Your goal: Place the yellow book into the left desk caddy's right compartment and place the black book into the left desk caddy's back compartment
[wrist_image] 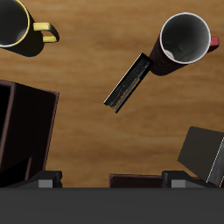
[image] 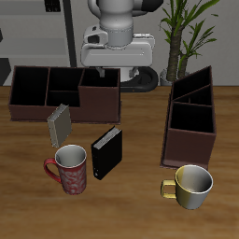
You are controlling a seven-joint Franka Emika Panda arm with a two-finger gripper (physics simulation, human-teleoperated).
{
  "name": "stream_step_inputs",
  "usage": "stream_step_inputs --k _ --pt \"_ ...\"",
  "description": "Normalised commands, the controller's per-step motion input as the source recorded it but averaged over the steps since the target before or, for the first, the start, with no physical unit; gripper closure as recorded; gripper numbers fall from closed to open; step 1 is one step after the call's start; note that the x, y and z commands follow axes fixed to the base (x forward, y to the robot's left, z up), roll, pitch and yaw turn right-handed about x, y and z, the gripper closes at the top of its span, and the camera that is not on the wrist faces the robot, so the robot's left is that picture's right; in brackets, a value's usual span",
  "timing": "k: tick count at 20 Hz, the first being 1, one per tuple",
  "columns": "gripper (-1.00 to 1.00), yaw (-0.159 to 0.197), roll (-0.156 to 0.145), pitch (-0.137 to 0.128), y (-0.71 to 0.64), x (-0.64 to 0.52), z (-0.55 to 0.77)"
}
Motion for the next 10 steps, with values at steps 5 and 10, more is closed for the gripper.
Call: stream_step_inputs --k 5,10 --pt "-1.0 -0.004 0.016 -0.003 -0.15 -0.09 -0.02" --pt "-1.0 -0.029 0.02 0.004 -0.48 -0.02 -0.13"
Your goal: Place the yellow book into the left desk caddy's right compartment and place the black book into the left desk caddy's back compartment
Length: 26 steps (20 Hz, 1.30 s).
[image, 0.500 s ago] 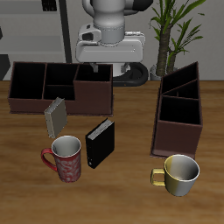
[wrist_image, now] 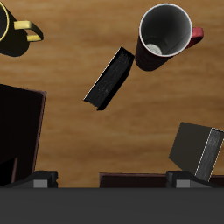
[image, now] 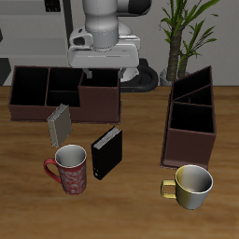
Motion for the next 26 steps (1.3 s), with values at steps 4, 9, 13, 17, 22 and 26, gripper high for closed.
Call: stream_step_inputs --k 4,9,13,17,22,26 --pt "-1.0 -0.037 0.037 -0.029 -0.43 -0.09 -0.08" --pt "-1.0 -0.057 0.042 -0.086 -0.64 -0.11 -0.07" --pt "-1.0 -0.035 0.021 -0.043 -0.51 -0.13 -0.15" --pt "-1.0 -0.016 0.002 -0.021 -0.53 -0.06 -0.18" --pt "-1.0 -0.03 0.039 -0.003 -0.29 -0.01 -0.13" --pt "-1.0 -0.038 -0.005 -0.065 -0.39 -0.04 -0.16"
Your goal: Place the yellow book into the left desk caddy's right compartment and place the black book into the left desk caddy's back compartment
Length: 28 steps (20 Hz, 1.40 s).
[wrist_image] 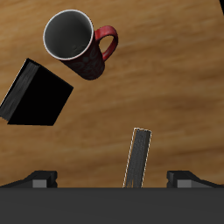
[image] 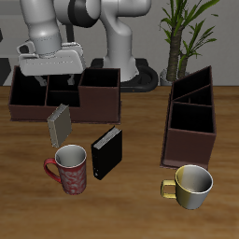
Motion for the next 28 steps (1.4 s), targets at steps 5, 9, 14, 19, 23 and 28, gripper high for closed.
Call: stream_step_inputs --k 5,9,14,19,23,28 --pt "-1.0 0.019 -0.1 -0.001 -0.25 0.02 -0.2" --pt "-1.0 -0.017 -0.129 -0.002 -0.21 0.0 -0.28" --pt "-1.0 -0.015 -0.093 0.005 -0.11 0.03 -0.32" --pt "-1.0 -0.025 0.008 0.027 0.07 0.05 -0.21" --pt "-1.0 -0.02 -0.027 -0.016 0.1 0.04 -0.21" --pt "-1.0 -0.027 0.015 -0.014 0.11 -0.03 -0.2"
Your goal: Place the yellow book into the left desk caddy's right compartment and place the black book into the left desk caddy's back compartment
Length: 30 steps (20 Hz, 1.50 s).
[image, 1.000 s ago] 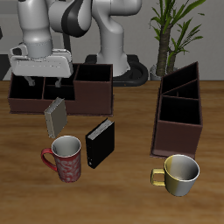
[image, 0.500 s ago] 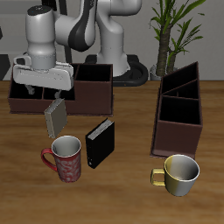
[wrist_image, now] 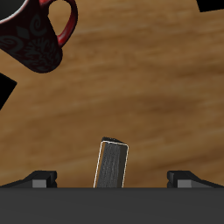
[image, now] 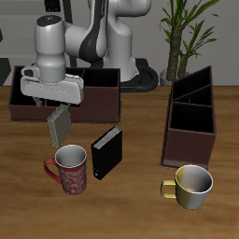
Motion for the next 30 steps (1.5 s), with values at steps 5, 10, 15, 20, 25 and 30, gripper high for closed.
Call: stream_step_inputs --k 5,10,15,20,25,30 --pt "-1.0 -0.044 0.036 0.016 0.08 0.01 -0.15" --pt "-1.0 -0.005 -0.008 0.002 0.01 -0.05 -0.15" --pt "-1.0 -0.031 -0.008 0.005 -0.1 -0.01 -0.18" --pt "-1.0 0.015 -0.009 0.022 -0.01 0.0 -0.21" --pt "-1.0 0.002 0.003 0.039 0.11 0.02 -0.32" --pt "1.0 -0.03 0.008 0.04 0.03 0.03 -0.24"
